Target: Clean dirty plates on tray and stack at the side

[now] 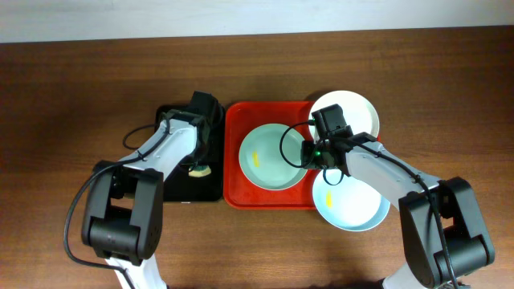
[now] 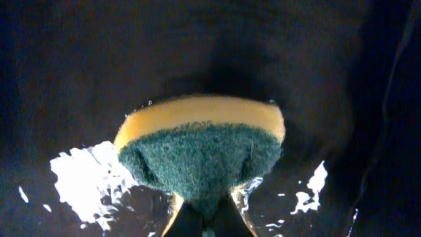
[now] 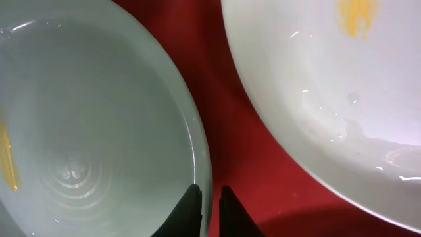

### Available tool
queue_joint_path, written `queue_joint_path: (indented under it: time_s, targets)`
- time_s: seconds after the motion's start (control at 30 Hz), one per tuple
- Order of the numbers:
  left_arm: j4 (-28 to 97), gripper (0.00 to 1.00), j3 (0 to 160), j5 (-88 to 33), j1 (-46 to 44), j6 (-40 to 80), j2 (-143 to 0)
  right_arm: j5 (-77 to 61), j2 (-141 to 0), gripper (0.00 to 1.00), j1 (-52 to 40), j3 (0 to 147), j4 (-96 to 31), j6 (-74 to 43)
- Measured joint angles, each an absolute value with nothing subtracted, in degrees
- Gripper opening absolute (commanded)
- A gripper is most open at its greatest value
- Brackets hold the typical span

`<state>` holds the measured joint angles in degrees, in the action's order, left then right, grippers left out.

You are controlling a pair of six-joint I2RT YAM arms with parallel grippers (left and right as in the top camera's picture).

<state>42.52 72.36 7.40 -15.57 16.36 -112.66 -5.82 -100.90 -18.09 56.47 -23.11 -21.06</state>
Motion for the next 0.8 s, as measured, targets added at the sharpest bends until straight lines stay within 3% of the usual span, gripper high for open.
queue_joint_path:
  time_s: [0.5, 0.8]
  targets:
    - [39.5, 0.00, 68.9, 7.6, -15.6, 16.4, -109.4, -5.8, -100.9, 0.14, -18.1, 56.5, -23.1, -21.1]
    - [40.2, 0.00, 67.7, 8.1, -15.6, 16.3, -93.6, -5.8, -100.9, 0.14, -18.1, 56.5, -23.1, -21.0]
